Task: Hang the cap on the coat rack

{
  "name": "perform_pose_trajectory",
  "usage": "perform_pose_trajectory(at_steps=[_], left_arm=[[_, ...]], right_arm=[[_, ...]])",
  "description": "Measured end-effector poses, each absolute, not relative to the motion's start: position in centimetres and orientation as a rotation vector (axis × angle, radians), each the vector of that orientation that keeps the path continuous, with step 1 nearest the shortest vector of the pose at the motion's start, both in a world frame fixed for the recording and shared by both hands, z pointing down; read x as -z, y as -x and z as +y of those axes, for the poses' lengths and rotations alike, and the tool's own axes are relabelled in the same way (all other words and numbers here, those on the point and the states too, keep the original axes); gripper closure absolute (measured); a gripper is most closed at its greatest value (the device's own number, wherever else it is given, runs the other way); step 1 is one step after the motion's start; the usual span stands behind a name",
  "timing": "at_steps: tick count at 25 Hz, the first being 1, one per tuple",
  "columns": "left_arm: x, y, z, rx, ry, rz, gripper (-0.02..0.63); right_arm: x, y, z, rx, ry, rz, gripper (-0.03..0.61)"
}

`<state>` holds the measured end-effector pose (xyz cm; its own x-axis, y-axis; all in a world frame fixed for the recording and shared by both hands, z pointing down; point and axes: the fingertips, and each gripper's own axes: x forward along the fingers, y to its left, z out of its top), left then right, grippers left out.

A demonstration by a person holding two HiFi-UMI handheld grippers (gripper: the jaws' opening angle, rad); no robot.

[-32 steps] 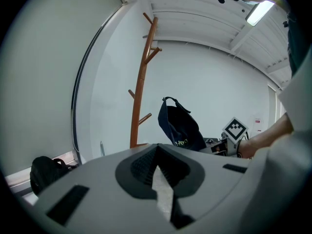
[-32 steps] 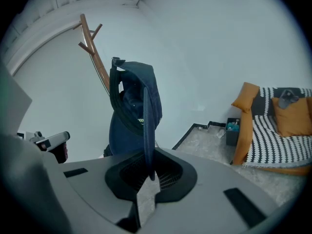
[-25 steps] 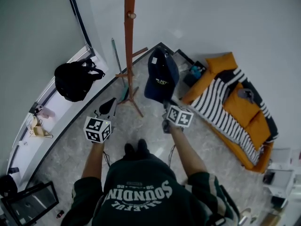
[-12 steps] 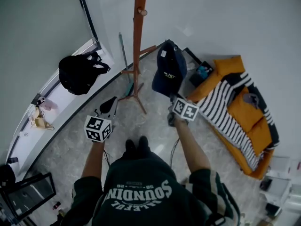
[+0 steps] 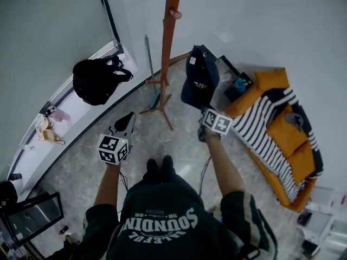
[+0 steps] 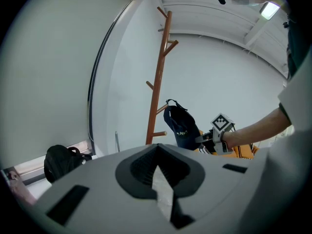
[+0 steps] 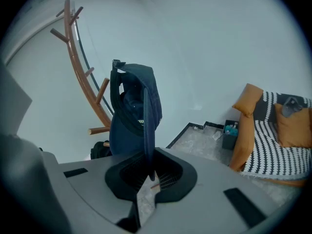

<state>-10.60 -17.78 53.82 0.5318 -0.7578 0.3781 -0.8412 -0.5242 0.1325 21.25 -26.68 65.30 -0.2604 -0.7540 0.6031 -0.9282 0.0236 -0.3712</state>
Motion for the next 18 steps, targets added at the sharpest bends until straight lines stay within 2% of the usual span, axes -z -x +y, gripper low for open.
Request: perform_pose_trajectory(at_steps=[18], left_arm=[[-55.0, 11.5, -18.3, -0.413, -2.436, -1.334, 0.615]], right_arm=[[-67.0, -19.8, -26.8, -0.929, -1.696, -2.036, 0.565]])
